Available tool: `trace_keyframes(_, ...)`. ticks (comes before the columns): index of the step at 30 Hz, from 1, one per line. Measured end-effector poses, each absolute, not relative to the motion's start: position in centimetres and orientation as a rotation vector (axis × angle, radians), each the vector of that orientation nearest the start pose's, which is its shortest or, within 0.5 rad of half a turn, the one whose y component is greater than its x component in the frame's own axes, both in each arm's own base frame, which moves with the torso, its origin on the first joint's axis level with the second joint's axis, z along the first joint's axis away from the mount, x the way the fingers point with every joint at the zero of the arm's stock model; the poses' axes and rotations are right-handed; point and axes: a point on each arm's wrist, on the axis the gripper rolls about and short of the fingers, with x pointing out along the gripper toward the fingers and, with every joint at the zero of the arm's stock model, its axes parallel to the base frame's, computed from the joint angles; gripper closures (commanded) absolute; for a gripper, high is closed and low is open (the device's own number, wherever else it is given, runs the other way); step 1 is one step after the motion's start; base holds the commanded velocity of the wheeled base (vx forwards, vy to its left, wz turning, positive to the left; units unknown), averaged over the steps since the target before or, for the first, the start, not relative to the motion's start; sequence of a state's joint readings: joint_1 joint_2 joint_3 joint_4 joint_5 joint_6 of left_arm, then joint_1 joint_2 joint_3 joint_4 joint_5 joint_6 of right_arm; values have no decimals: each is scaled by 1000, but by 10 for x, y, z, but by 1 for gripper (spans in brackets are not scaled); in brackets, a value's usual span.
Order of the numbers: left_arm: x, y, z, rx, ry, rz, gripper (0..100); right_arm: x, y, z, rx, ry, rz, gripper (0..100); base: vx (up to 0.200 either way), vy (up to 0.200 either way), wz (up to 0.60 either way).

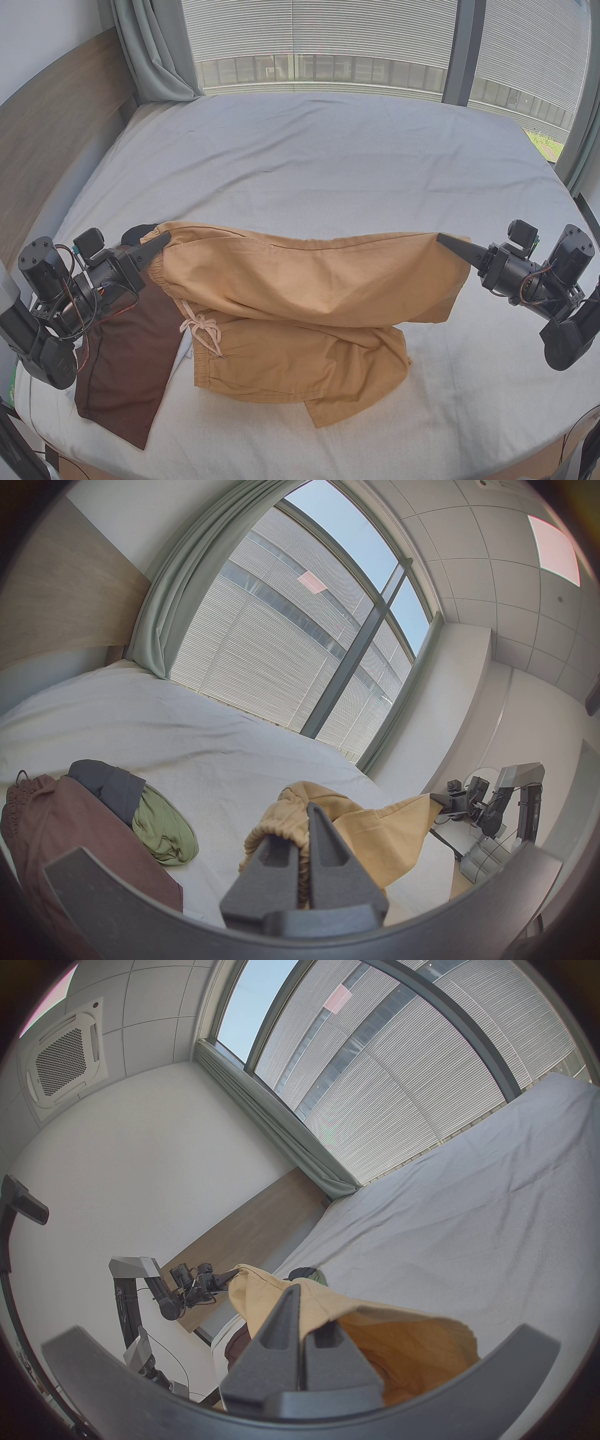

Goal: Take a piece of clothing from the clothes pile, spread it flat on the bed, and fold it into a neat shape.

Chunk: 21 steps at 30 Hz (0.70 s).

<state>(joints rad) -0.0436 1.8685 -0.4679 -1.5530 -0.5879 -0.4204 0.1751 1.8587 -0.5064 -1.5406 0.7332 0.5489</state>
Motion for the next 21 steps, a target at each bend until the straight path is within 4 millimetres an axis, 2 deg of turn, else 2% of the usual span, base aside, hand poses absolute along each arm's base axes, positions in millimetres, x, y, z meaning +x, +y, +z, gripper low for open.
trace_keyframes(12,289,-28,143,-364,-14,-660,100,286,63,151,468,71,923,100,0,0,0)
trace_keyframes(21,290,-26,142,-368,-13,-656,100,290,53,153,476,59,888,100,0,0,0)
